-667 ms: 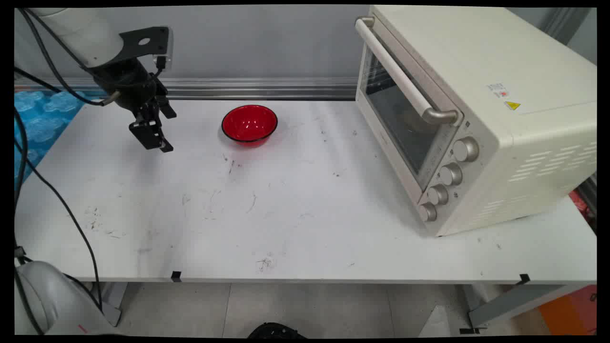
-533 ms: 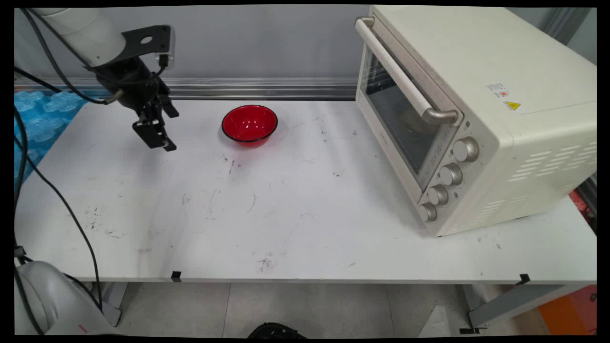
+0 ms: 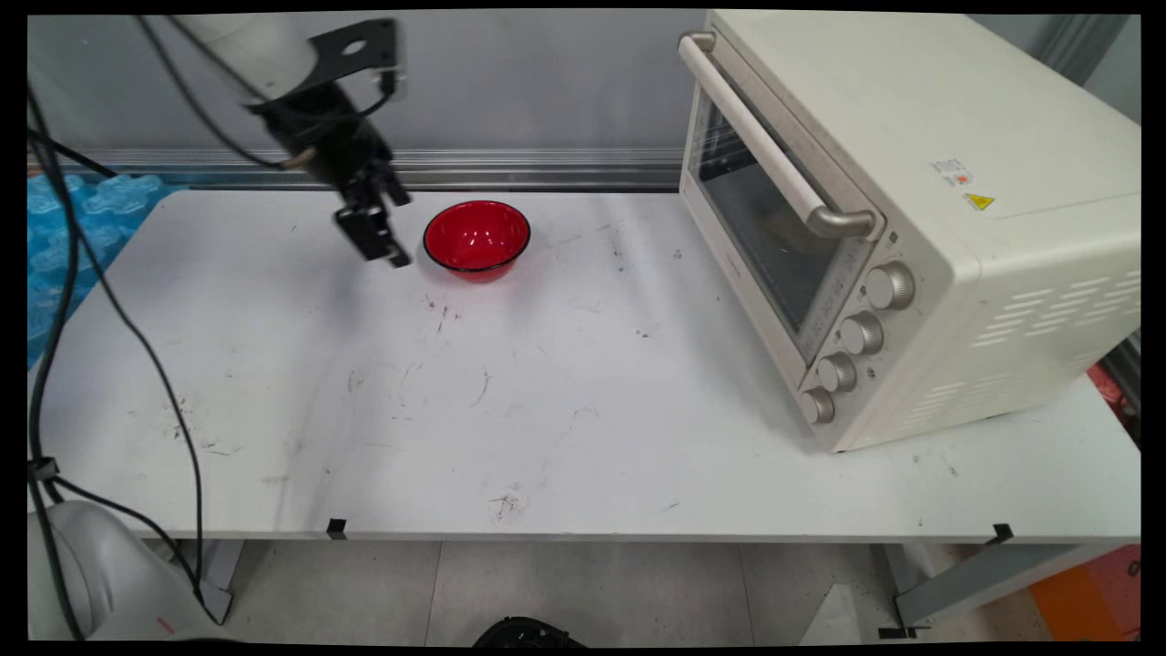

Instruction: Open the oven

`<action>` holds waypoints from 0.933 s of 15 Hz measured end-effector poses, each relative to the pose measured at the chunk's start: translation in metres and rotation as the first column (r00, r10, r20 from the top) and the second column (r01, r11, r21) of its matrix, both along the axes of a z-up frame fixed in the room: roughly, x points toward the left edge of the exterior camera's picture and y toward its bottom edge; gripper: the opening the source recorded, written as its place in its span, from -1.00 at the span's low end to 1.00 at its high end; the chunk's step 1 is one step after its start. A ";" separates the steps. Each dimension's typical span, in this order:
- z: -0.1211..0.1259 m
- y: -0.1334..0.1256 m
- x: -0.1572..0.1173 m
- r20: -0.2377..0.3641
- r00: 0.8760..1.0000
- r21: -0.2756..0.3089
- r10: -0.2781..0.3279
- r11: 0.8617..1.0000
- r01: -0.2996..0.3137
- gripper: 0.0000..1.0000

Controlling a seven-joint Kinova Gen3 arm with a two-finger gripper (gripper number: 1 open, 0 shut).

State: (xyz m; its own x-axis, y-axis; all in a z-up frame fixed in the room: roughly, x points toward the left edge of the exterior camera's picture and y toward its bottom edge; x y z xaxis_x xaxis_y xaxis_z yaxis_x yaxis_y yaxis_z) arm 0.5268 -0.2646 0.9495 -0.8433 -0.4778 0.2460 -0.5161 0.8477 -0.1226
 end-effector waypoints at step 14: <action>0.044 -0.095 -0.104 -0.144 0.986 -0.130 -0.079 0.990 0.061 1.00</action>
State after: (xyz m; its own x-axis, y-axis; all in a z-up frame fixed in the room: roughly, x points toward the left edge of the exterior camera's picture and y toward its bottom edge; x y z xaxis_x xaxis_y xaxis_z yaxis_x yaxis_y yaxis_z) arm 0.4232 -0.3595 0.9937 -0.8230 -0.3766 0.4252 -0.4765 0.8652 -0.1559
